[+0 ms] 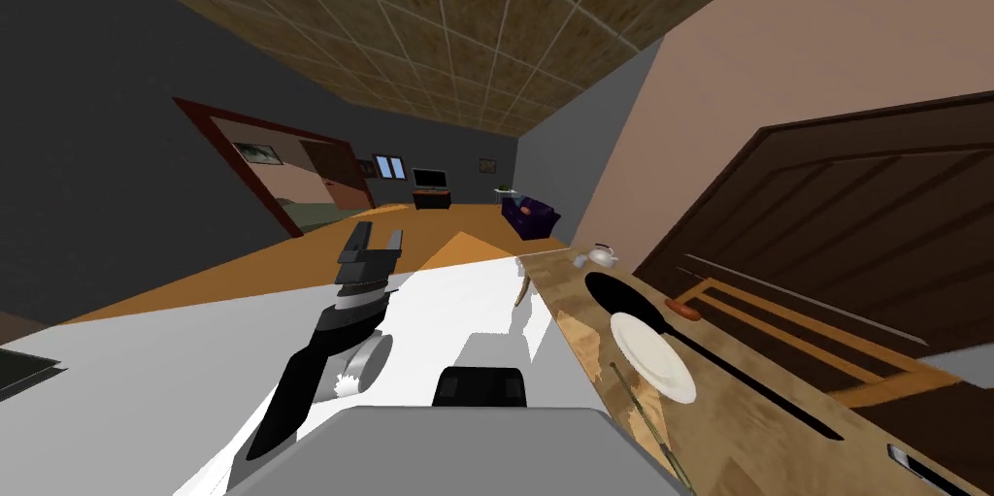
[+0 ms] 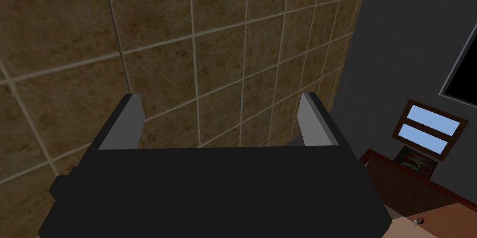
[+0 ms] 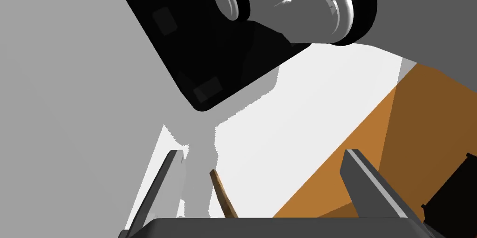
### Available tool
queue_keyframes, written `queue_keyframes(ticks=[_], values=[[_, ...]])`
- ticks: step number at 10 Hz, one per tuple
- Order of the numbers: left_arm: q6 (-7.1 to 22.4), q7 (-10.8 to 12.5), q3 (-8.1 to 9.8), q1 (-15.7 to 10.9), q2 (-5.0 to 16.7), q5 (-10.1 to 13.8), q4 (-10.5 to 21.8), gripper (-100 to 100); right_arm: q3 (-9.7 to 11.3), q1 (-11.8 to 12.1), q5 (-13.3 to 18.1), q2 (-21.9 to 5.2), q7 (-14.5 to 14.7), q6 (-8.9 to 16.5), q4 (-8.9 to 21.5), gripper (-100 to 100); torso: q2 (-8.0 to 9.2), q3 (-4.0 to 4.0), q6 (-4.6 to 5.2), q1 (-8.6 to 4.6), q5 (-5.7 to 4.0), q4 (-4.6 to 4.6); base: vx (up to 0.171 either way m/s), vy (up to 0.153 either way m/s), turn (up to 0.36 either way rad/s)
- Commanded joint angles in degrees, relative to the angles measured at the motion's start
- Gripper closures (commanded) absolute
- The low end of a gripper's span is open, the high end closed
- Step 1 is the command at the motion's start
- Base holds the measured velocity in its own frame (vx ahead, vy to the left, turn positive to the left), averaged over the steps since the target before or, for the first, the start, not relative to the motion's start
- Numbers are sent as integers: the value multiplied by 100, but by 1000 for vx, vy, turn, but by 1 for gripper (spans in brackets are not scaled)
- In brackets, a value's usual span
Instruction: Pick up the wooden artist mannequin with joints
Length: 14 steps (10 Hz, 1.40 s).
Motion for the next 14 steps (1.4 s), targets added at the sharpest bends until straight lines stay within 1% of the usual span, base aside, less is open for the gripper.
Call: queue_keyframes(ticks=[1, 2, 4, 5, 6, 7, 8, 9, 10, 12, 14], values=[[0, 0, 0, 0, 0, 0, 0, 0, 135, -95, 160, -44, -170, 34, 286, -100, 0, 0, 0, 0, 0, 0, -16, 9, 261], [0, 0, 1, 1, 0, 0, 0, 0, 135, -95, 160, -44, -170, 34, 310, -100, 0, 0, 5, -2, -3, 1, -6, 3, 34], [0, 0, 0, 0, 0, 0, 0, 0, 304, -106, 503, -376, -527, 101, 746, -100, -2, -1, 1, -2, -2, 0, -17, 14, 373], [0, 0, 0, 0, 0, 0, 0, 0, 304, -106, 503, -376, -531, 101, 746, -100, -3, -2, -1, -3, 0, 0, -18, -1, 153], [0, 0, 1, 2, 0, 0, 0, 0, 373, -123, 662, -506, -696, 136, 876, -100, -1, 0, 10, -5, -3, 1, -19, 6, 210], [0, 0, 1, 1, 0, 0, 0, 0, 430, -151, 812, -607, -850, 174, 1101, -100, 0, 1, 4, -5, -3, 1, -22, -5, 406], [0, 0, 1, 0, 0, 0, 0, 0, 430, -151, 812, -607, -850, 174, 1148, -100, -1, 0, 1, -9, -2, 1, -18, -20, 122], [0, 0, 2, 2, 1, 0, 0, 0, 475, -193, 951, -676, -992, 215, 1301, -100, 1, 1, 11, -13, -5, 1, -17, -25, 150], [0, 0, 1, 1, 1, 0, 0, 0, 475, -193, 951, -676, -992, 215, 1333, -100, 1, 1, 6, -16, -5, 1, -13, -25, 147], [0, 0, 1, 1, 1, 0, 0, 0, 534, -315, 1192, -725, -1231, 303, 1653, -100, -2, -1, 7, -20, -6, 1, -18, -51, 286], [0, 0, 2, 1, 1, 0, 0, 0, 559, -467, 1376, -675, -1407, 387, 1890, -100, 3, 3, 7, -39, -11, 2, -33, -90, 189]])
